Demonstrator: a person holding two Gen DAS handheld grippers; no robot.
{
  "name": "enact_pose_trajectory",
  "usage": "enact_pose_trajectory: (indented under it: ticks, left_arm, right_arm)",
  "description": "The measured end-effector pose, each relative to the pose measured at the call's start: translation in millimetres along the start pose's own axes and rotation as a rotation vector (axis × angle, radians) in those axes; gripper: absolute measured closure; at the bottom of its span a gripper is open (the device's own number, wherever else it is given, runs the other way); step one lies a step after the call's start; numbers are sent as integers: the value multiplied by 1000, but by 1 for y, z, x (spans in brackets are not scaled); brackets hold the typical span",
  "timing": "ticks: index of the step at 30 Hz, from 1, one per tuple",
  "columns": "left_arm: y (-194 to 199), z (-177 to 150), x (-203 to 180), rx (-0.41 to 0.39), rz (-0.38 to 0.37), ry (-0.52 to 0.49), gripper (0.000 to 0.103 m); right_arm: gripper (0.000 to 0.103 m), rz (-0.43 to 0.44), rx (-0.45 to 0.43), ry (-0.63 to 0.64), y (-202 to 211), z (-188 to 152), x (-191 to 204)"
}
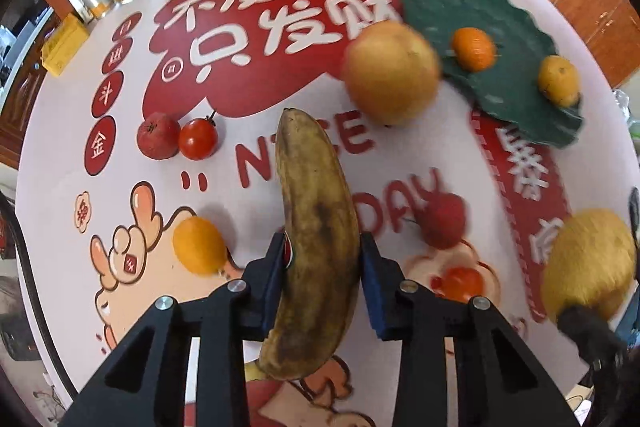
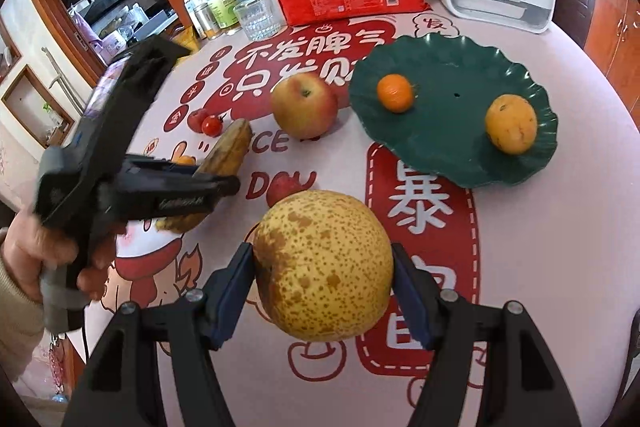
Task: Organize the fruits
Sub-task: 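Carry the banana and pear onto the green plate and lower them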
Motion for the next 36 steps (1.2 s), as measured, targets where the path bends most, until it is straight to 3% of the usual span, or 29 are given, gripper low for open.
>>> enact_pose_trajectory:
  ticks: [9,19,30,36]
  left_arm:
    - [73,38,-45,-123,-102,-20,70]
    - [128,105,-94,-259,-149,-21,69]
    - [139,156,-139,-318,-140,-13,69]
    - [105,167,-156,-286,-113,17,69]
  right_arm:
    - [36,-12,-39,-10,24,29,-19]
    - [36,-26,-136,42,64,102,-54]
    - [36,-47,-252,94,90,192,-97]
    - [36,-86,-217,87,58,212,-131]
Point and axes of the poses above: each gripper's, at about its wrist camera, not at the fingertips, and y roughly against the way its jaws point, x to its left, z to its top, the point moved 10 cm from there along -y, roughly the way its jaws point, and after that the axes turned 14 degrees about -x, right-handed, at the moved point
